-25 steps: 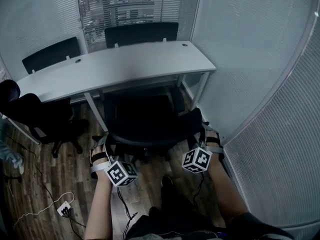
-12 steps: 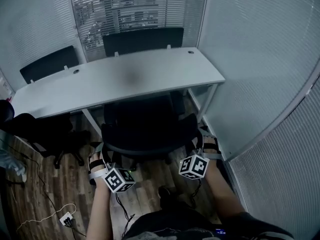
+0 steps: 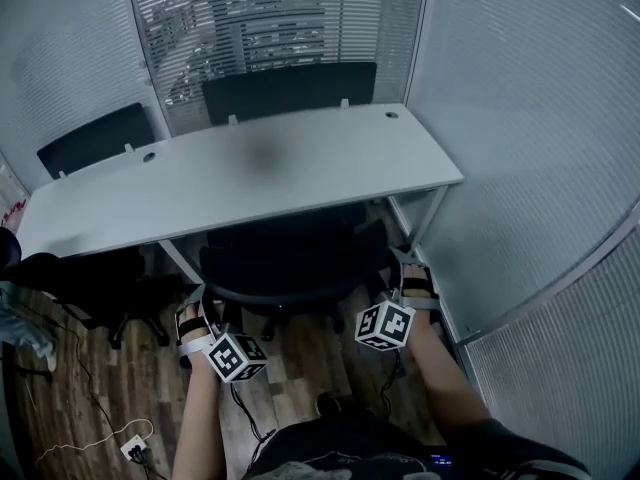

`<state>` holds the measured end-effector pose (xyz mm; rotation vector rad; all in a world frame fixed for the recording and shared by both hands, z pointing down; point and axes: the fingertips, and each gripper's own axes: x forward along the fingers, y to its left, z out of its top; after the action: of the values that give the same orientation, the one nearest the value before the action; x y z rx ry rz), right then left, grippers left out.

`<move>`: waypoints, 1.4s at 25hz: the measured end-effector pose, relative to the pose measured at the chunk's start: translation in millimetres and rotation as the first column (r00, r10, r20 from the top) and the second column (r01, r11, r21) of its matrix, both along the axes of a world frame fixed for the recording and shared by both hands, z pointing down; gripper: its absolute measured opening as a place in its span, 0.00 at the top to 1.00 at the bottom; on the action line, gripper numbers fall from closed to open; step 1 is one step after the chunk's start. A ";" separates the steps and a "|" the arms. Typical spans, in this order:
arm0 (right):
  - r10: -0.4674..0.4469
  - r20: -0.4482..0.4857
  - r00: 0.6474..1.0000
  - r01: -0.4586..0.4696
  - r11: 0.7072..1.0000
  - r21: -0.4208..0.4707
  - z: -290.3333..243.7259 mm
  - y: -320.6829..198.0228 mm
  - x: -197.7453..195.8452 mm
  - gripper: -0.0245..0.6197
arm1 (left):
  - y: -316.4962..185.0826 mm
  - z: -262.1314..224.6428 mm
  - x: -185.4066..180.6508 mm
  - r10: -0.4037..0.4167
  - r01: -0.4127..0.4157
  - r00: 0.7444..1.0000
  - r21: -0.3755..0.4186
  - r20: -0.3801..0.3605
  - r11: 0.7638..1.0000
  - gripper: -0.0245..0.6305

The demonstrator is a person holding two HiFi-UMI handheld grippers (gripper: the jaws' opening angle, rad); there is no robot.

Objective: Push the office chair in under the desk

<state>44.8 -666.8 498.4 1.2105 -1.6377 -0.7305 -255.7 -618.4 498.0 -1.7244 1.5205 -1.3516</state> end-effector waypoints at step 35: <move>-0.037 0.021 0.999 0.036 0.998 0.044 3.3 -147.1 5.6 0.56 | -129.7 4.8 6.1 -0.016 0.018 0.997 -0.019 0.080 1.000 0.58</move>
<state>50.4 -813.9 501.7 1.2260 -1.6732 -0.7820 -249.5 -748.1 502.8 -1.6526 1.4855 -1.4314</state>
